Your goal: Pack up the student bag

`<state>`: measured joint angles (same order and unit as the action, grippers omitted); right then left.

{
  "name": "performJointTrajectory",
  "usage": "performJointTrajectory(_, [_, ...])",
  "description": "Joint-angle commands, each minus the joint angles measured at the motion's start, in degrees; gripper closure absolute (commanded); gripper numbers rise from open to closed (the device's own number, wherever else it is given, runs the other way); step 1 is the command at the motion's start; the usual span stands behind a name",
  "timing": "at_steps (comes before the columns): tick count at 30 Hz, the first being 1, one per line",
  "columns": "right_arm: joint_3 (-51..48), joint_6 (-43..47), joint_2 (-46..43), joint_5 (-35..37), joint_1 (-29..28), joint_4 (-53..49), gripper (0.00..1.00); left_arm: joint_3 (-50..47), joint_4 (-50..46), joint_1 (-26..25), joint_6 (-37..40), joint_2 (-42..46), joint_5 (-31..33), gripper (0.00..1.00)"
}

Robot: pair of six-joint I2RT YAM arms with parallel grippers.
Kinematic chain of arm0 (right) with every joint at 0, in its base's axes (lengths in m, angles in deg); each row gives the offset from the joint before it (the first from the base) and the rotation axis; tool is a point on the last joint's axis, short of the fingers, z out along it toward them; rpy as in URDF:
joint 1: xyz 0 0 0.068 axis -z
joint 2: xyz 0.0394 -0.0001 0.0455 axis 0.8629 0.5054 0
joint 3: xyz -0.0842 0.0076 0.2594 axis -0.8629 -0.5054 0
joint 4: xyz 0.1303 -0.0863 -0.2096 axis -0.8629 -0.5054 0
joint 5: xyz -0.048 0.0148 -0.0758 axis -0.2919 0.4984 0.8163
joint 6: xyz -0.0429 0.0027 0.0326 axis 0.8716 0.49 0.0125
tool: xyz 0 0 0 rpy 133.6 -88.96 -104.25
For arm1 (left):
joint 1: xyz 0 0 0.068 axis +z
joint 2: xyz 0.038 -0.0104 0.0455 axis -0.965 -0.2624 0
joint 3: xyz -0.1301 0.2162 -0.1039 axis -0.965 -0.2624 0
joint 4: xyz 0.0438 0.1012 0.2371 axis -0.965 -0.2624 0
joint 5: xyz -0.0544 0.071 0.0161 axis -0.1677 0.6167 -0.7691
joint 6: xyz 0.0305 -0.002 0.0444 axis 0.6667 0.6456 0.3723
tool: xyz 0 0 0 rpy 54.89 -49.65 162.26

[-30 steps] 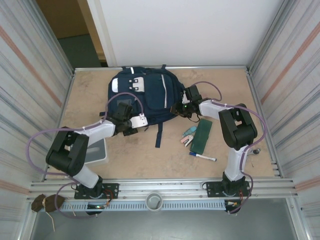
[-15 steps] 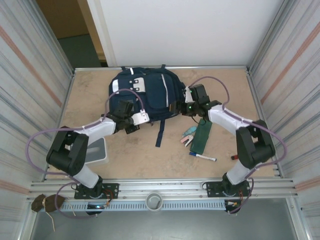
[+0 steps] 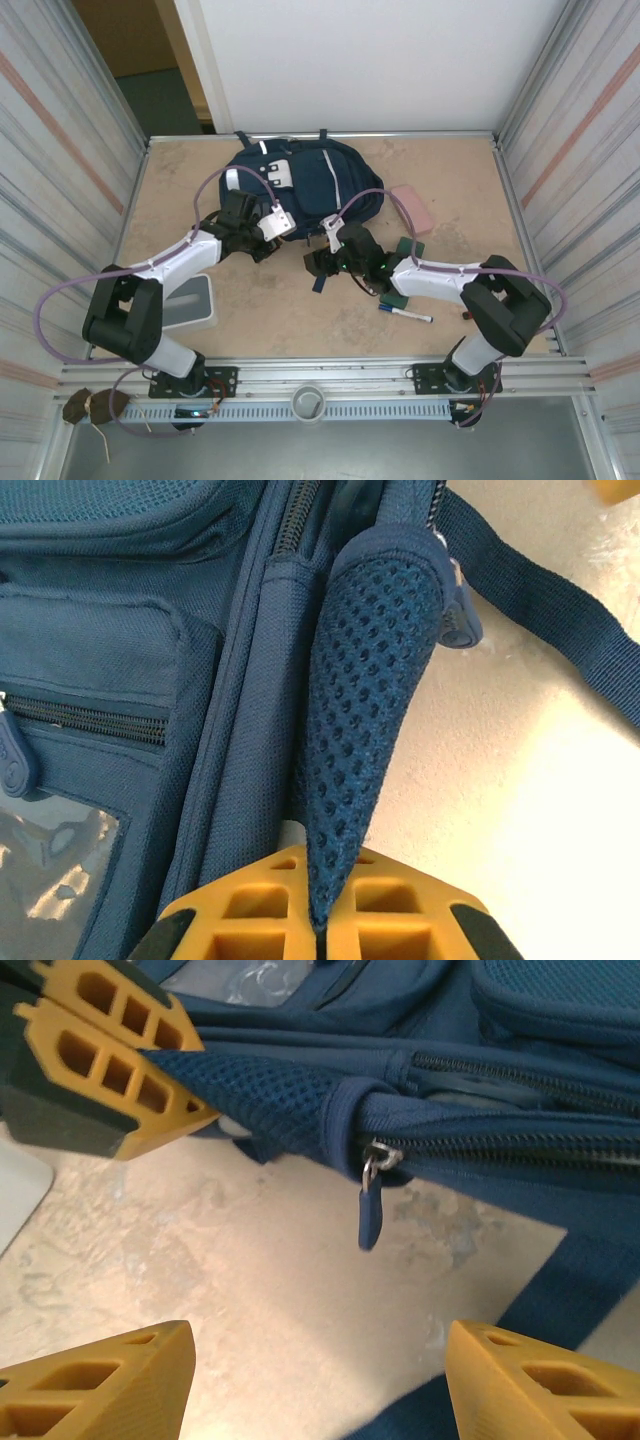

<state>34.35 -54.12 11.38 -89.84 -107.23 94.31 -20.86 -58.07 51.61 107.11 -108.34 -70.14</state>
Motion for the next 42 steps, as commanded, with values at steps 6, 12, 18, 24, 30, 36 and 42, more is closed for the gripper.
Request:
performJointTrajectory(6, [-0.41,8.04,7.84,9.11,-1.36,14.11,0.37,2.22,3.12,0.42,-1.40,5.19,-6.73,1.00])
performJointTrajectory(12, [1.80,11.16,12.01,11.75,-1.45,17.22,0.45,2.14,3.01,0.47,-1.24,5.08,-6.73,1.00])
performJointTrajectory(18, [3.88,12.58,13.50,12.90,-1.46,17.63,0.53,1.87,3.00,0.58,-1.10,4.75,-6.37,1.00])
performJointTrajectory(24, [4.50,13.05,12.97,12.07,-2.01,17.28,0.57,1.87,2.93,0.68,-1.10,4.48,-5.81,1.00])
performJointTrajectory(30, [4.68,13.80,12.13,12.68,-2.08,16.67,0.76,1.78,2.75,0.64,-1.06,4.39,-5.64,1.00])
performJointTrajectory(36, [2.35,13.75,9.50,13.92,-2.07,15.40,0.91,1.34,2.54,0.94,-0.58,4.13,-3.74,1.00])
performJointTrajectory(42, [-1.12,13.53,5.88,15.56,-1.08,12.59,1.00,0.67,2.71,1.59,0.12,3.93,-3.47,1.00])
